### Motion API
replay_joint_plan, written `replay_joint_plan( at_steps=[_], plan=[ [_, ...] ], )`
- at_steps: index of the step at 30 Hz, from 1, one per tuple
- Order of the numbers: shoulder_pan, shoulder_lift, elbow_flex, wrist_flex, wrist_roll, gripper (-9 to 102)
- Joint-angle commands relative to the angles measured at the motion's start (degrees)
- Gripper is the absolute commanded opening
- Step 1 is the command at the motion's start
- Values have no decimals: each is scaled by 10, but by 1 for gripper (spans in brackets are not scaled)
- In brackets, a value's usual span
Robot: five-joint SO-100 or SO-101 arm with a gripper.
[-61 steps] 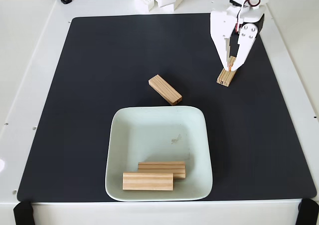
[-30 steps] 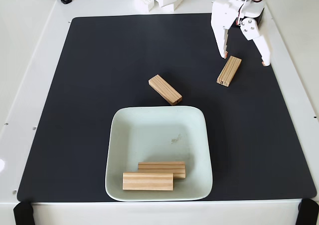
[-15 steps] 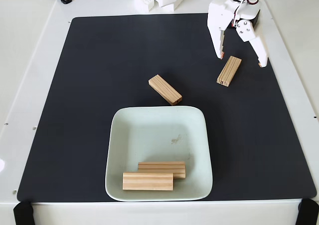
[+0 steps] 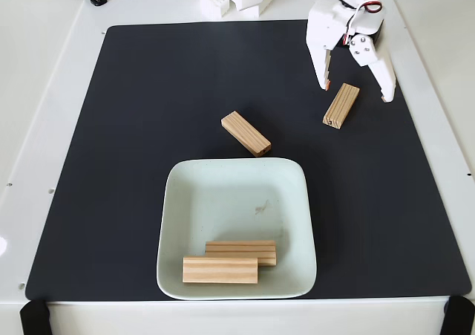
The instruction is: Pick up the wooden block and place them on the plate.
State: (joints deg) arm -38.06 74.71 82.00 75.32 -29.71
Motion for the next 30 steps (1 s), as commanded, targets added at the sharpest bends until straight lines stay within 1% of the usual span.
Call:
replay_joint_plan(
  at_steps=[1,15,21,30],
  plan=[
    [4,4,-2,-4,-4,42],
    [14,-43,-9,-6,-4,42],
    [14,-44,-2,-46,-4,42],
    [8,-44,-2,-46,-4,42]
  ],
)
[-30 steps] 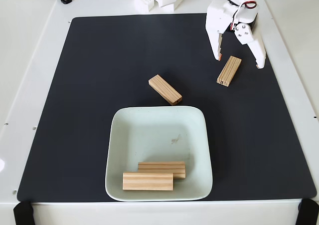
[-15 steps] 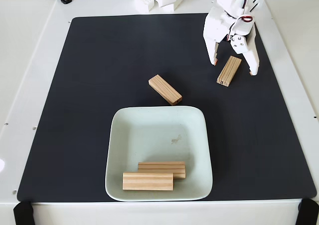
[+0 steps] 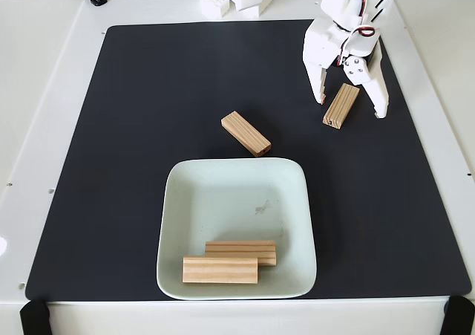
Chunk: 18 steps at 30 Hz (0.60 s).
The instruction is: Pick up the wooden block and place them on the plate.
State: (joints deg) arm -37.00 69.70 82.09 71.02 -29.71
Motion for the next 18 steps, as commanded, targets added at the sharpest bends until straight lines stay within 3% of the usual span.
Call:
replay_joint_plan(
  at_steps=[1,18],
  plan=[
    [-4,6,-3,-3,-4,42],
    [-12,6,2,-39,-4,42]
  ],
)
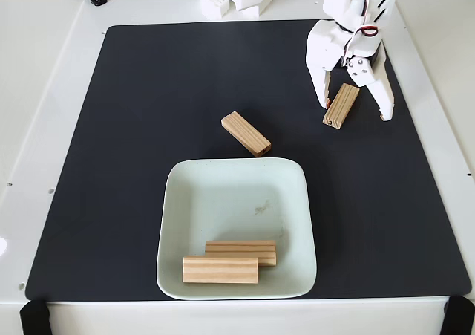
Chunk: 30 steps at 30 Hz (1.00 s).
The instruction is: Pick up the wooden block and place them on the plate.
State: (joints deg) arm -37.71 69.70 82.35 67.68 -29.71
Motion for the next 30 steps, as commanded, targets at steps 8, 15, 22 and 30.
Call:
replay_joint_plan(
  at_steps=[8,15,22,30],
  plan=[
    [-6,6,14,-5,-4,42],
    [-6,6,18,-5,-4,42],
    [-16,6,18,-2,-4,42],
    [-21,7,18,2,1,42]
  ],
)
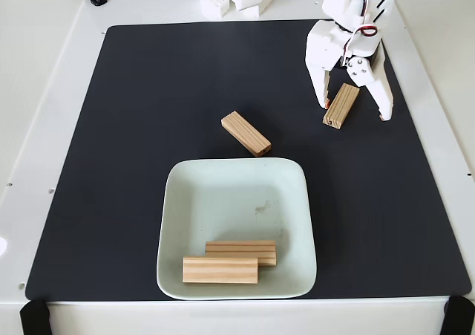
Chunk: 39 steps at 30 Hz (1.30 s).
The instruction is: Pick up the wooden block and place them on the plate.
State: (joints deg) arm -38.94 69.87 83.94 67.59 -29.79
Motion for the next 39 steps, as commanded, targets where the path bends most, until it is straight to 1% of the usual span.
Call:
replay_joint_plan(
  at_steps=[1,6,8,10,14,15,17,20,24,26,30,32,39],
  plan=[
    [-9,5,2,3,2,42],
    [-9,5,2,3,3,42],
    [-9,5,2,3,4,39],
    [-9,5,2,3,4,30],
    [-9,5,3,-1,5,1],
    [-9,5,3,-3,5,-2],
    [-8,4,3,-4,5,2],
    [-8,4,3,-4,5,-1],
    [-9,4,3,-7,18,0],
    [-9,7,3,-34,44,0],
    [-3,24,-9,-117,105,0],
    [-1,57,-12,-150,127,0],
    [17,197,-5,-219,194,0]
  ],
)
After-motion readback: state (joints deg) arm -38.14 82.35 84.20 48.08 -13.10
